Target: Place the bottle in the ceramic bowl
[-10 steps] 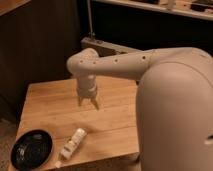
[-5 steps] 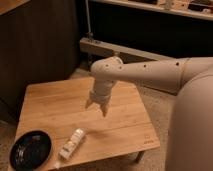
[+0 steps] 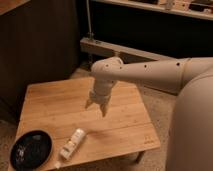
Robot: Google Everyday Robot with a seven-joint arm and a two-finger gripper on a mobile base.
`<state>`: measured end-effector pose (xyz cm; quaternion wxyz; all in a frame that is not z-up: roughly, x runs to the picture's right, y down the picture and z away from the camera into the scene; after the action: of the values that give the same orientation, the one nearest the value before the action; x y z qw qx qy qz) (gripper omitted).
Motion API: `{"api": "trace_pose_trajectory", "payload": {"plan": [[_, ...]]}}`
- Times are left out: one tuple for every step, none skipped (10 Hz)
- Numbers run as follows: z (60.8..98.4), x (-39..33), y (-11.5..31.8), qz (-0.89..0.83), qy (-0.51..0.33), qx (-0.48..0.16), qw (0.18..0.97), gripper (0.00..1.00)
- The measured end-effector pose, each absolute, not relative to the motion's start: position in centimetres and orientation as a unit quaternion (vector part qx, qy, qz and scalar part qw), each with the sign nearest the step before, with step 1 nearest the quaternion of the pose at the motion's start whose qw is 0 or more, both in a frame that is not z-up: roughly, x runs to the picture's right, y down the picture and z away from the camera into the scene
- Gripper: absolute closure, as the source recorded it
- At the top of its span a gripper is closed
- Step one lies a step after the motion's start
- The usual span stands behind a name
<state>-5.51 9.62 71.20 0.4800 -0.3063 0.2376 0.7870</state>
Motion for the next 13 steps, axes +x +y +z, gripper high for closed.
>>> {"api": "trace_pose_trajectory", "payload": {"plan": [[71.2,-5.5,9.6,0.788,0.237,-0.308,0.477,0.35],[70.9,-5.7,9.6,0.791,0.235,-0.310,0.472,0.35],[70.1,-6.6,10.1,0.793,0.236,-0.310,0.468,0.35],[69.5,-7.2,10.6,0.794,0.238,-0.310,0.465,0.35],[69.0,-7.5,11.0,0.795,0.242,-0.310,0.462,0.35],[68.5,-7.7,11.4,0.796,0.250,-0.309,0.457,0.35],[68.0,-8.1,11.9,0.793,0.257,-0.310,0.457,0.35],[67.8,-8.4,12.4,0.791,0.264,-0.312,0.456,0.35],[67.8,-8.3,13.1,0.789,0.273,-0.314,0.453,0.35],[67.9,-8.4,13.5,0.786,0.275,-0.319,0.453,0.35],[68.3,-8.7,14.0,0.781,0.275,-0.330,0.453,0.35],[68.7,-9.0,14.6,0.776,0.275,-0.340,0.455,0.35],[69.0,-9.6,15.0,0.770,0.272,-0.352,0.458,0.35]]}}
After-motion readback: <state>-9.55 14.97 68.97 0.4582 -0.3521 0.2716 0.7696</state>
